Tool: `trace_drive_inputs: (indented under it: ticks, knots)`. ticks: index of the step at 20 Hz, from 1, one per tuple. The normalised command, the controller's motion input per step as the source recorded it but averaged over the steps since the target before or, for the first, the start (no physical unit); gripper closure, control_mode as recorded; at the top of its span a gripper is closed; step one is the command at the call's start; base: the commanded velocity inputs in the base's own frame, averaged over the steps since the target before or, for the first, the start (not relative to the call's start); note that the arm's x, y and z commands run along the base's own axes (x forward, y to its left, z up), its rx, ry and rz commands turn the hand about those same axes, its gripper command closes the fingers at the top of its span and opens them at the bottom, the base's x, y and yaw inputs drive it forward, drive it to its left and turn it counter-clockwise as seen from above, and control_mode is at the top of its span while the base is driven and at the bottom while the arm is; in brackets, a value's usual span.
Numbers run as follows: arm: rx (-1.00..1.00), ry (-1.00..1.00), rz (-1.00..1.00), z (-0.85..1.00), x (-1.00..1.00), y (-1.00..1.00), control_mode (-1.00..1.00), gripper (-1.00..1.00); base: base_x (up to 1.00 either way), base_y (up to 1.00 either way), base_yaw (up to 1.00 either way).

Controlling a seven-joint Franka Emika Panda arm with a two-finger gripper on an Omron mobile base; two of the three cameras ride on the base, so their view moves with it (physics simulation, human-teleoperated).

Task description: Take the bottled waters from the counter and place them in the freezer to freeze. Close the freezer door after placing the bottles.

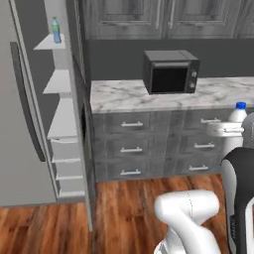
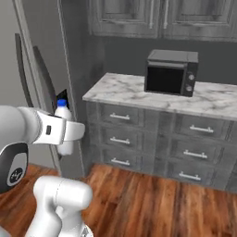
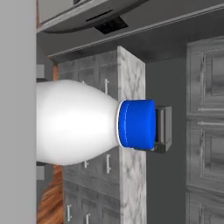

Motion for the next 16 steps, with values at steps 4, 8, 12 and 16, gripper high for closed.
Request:
trace_drive_inputs:
  ticks: [4, 8, 12, 16]
  knots:
    - [0.00, 0.00, 0.00, 0.00, 0.00, 0.00, 1.00, 1.00, -0.01, 1.00, -0.17]
    - [0.00, 0.00, 0.00, 0.00, 0.00, 0.00, 1.00, 1.00, 0.00, 1.00, -0.12]
    - [0.00, 0.00, 0.00, 0.00, 0.00, 0.00, 1.00, 1.00, 0.00, 1.00, 0.00]
    - [0.00, 0.00, 0.00, 0.00, 0.00, 0.00, 1.00, 1.00, 0.08, 1.00, -0.03]
